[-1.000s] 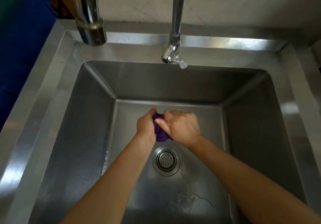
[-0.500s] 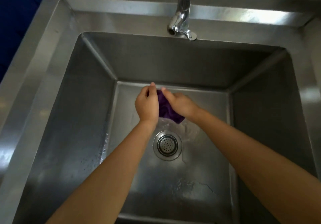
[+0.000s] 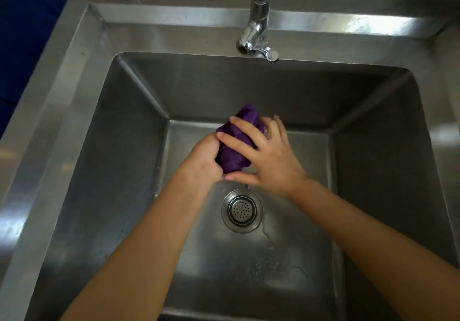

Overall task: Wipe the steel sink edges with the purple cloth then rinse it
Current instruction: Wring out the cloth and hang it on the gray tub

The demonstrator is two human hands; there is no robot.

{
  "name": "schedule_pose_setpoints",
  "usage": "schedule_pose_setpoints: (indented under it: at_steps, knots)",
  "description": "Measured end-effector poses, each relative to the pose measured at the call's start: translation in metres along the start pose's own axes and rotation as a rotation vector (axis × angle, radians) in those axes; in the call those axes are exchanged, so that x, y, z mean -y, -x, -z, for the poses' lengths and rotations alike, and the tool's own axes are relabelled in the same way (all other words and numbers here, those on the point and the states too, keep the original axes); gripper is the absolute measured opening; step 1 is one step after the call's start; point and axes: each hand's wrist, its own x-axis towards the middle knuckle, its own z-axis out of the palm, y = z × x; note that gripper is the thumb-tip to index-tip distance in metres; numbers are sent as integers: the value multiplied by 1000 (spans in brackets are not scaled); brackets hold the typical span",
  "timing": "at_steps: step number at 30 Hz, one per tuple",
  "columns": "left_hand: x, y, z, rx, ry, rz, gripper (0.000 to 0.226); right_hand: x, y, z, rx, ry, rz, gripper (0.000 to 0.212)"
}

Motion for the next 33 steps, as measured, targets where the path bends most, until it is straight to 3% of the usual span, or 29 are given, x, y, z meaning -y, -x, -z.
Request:
schedule_pose_setpoints:
  at_steps: [4,7,15,23,29,33]
  knots:
    - [-4,18,-5,86,-19,78,31,-8,-19,5,-119,-60,194,64]
    - [-4,18,-3,29,-48,113,31,-9,-37,18,-126,-90,297,60]
    - [12,14,-5,-208,65,-7,32,-4,-39,11,-117,-103,266,72]
    - [26,7,-2,-280,111,20,35,4,-34,-10,-192,-65,42,68]
    - [22,-6,-6,-478,130,-291,38,15,-41,-7,-138,-191,-227,57]
    - [19,-16,1,-582,-6,-498,49,25,-46,-6,-67,-286,-389,65]
